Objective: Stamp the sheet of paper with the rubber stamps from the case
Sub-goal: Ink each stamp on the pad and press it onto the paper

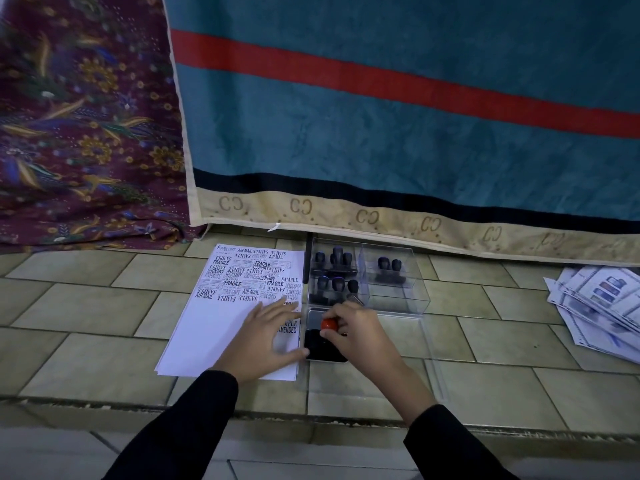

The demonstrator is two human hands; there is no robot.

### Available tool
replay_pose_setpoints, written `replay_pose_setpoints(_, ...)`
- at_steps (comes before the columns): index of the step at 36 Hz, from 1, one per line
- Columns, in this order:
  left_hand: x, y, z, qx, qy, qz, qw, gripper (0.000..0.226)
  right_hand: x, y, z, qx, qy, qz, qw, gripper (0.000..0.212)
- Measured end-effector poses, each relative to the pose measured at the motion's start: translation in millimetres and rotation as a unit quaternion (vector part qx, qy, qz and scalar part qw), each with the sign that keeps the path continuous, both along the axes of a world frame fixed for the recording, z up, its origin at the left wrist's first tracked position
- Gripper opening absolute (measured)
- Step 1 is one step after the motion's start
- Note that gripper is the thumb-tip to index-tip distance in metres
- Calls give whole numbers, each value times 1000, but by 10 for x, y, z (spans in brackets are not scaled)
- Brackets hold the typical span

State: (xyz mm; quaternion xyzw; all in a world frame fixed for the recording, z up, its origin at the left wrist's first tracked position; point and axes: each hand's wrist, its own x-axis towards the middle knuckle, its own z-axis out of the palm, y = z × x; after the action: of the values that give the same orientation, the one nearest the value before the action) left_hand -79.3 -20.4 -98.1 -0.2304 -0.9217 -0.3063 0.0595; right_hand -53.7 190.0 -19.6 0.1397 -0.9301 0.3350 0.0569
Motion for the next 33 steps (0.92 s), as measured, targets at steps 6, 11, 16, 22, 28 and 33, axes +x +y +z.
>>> replay_pose_setpoints(6,22,101,-63,-14,15,-12,1000,88,10,-9,2,-6,-2,-3,1000,25)
replay_pose_setpoints(11,-5,107,-100,-9,15,-8,1000,77,10,4,-10,-29,-8,-10,1000,24)
replay_pose_setpoints(16,-20,110,-122,-3,8,-1,1000,66,10,21,-17,-25,-26,-3,999,22)
replay_pose_setpoints(22,-11,105,-109,-3,7,-1,1000,65,-66,0,30,-44,-44,-32,998,21)
replay_pose_setpoints(28,5,108,-85,-9,-1,-4,1000,63,30,21,-5,-29,-59,-21,998,22)
replay_pose_setpoints(33,22,112,-54,-8,-1,-6,1000,63,-62,-26,69,-37,-61,-56,996,22)
